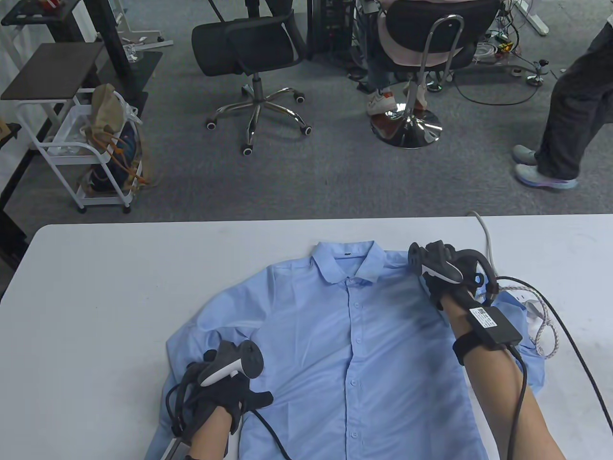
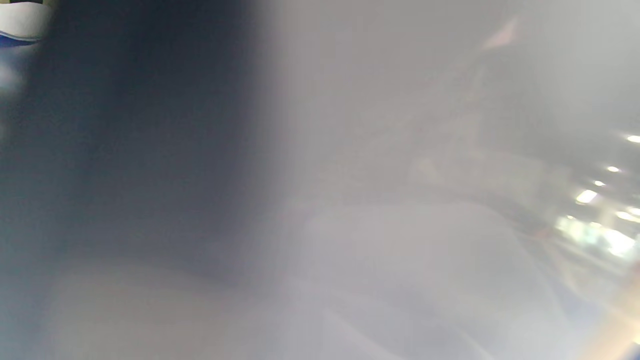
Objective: Iron long-sleeve shirt with electric iron on table
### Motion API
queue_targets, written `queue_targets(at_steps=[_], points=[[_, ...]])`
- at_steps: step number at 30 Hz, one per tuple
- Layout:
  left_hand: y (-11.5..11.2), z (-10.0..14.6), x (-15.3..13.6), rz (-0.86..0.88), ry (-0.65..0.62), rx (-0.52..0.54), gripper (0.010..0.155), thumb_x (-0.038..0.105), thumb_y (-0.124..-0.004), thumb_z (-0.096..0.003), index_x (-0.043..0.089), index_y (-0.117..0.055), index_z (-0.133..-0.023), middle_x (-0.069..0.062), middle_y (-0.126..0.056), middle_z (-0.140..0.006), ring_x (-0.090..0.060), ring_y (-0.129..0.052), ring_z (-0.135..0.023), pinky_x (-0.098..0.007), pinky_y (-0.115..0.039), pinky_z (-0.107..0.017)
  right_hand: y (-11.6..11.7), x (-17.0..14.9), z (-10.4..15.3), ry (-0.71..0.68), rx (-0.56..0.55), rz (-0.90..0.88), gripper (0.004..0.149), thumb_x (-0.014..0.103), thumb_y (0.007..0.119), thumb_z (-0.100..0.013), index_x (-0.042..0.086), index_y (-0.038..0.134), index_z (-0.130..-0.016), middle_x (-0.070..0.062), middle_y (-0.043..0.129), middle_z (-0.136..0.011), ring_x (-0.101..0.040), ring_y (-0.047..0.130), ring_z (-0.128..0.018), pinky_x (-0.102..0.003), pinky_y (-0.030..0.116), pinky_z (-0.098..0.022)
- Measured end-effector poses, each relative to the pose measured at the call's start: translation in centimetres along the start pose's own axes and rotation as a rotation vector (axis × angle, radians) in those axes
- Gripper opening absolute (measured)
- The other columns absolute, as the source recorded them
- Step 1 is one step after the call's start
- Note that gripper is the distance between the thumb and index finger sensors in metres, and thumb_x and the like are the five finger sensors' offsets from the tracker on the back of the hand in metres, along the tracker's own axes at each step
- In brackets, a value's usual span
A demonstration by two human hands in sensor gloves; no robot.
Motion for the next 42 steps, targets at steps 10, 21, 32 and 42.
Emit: queue_targets(at_steps=[10,21,32,42], points=[[0.1,-0.1,0.3,0.019,-0.064,0.074,0.097,0.068,-0.055,-0.0545,0.018,0.0,-0.116,-0.03,0.004,-0.117,-0.066,-0.014,-0.109,-0.085,-0.02,-0.065,-9.7,0.6,9.0,-0.117,-0.211,-0.18,0.057,0.044,0.065,-0.062,0.013,0.058,-0.11,-0.02,0.078,-0.083,-0.022,0.096,-0.042,-0.055,0.08,-0.05],[0.0,0.6,2.5,0.021,-0.176,0.053,0.101,0.07,-0.056,-0.0528,0.015,0.001,-0.116,-0.033,0.007,-0.115,-0.066,-0.01,-0.108,-0.086,-0.017,-0.063,-5.2,11.8,19.3,-0.253,0.041,-0.244,0.056,0.043,0.064,-0.065,0.01,0.061,-0.11,-0.022,0.079,-0.082,-0.02,0.098,-0.036,-0.053,0.083,-0.044],[-1.0,0.1,4.2,-0.103,-0.153,0.018,0.103,0.071,-0.058,-0.0496,0.016,-0.003,-0.116,-0.032,0.003,-0.116,-0.063,-0.011,-0.108,-0.085,-0.018,-0.063,-3.1,11.4,20.9,-0.139,0.039,-0.076,0.057,0.042,0.061,-0.065,0.007,0.059,-0.111,-0.025,0.078,-0.081,-0.021,0.098,-0.035,-0.055,0.083,-0.042],[-1.0,0.2,4.2,-0.107,-0.136,0.006,0.106,0.072,-0.059,-0.0485,0.017,0.002,-0.116,-0.032,0.003,-0.116,-0.063,-0.011,-0.109,-0.085,-0.018,-0.064,-0.6,5.5,20.9,-0.008,0.074,-0.06,0.057,0.042,0.061,-0.065,0.008,0.059,-0.111,-0.025,0.079,-0.08,-0.022,0.097,-0.034,-0.055,0.083,-0.042]])
Point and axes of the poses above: the tracker on the back of each hand, its own x axis roughly to the thumb side, its own z axis roughly from the fingertips to the wrist, y = z × x, the point moved 4 cm from there along -z, roughly from the wrist to the fingertips
